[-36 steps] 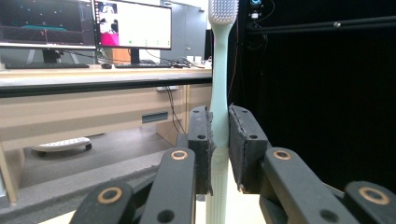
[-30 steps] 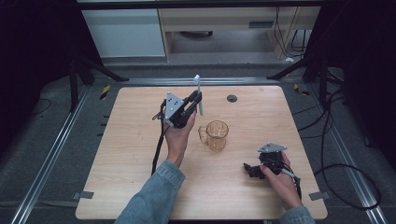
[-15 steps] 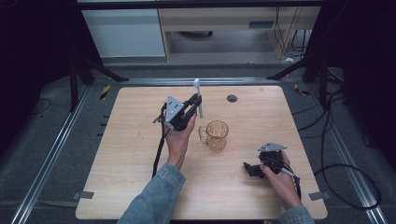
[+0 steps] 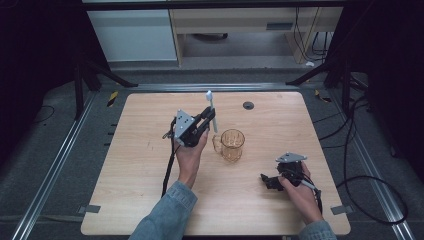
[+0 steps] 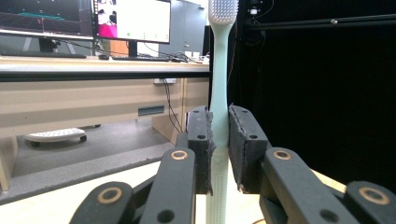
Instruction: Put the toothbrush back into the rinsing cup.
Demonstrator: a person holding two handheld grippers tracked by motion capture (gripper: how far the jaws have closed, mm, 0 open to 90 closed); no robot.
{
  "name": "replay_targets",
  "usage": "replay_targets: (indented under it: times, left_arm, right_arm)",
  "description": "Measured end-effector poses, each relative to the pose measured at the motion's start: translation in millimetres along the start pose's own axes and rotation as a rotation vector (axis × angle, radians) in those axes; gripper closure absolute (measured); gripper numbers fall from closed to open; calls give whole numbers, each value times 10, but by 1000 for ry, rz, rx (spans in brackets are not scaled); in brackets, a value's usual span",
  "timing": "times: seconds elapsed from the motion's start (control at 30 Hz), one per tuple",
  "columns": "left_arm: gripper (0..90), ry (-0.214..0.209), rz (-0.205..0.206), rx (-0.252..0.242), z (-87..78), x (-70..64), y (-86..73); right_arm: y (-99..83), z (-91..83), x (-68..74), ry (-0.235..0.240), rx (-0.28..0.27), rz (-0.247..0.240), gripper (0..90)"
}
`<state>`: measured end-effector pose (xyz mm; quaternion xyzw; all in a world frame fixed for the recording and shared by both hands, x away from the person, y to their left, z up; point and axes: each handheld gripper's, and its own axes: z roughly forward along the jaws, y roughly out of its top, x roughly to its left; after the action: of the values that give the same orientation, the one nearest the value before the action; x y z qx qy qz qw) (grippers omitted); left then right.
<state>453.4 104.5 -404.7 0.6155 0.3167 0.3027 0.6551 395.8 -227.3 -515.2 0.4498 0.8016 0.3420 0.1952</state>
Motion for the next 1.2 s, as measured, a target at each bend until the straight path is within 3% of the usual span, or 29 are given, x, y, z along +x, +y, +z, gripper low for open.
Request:
replay_targets:
  times: [0.2, 0.43, 0.67, 1.2]
  left_arm:
    - [787, -9, -46, -14, -63, -22, -44]
    - [787, -3, -59, 0, -65, -27, -134]
    - [787, -1, -19, 24, -38, -71, -218]
    - [787, 2, -32, 54, -4, -71, -353]
  right_arm:
    - [0, 0, 0, 0, 0, 0, 3]
    - [0, 0, 0, 0, 0, 0, 4]
    - [0, 0, 0, 0, 0, 0, 4]
    - [0, 0, 0, 1, 0, 1, 4]
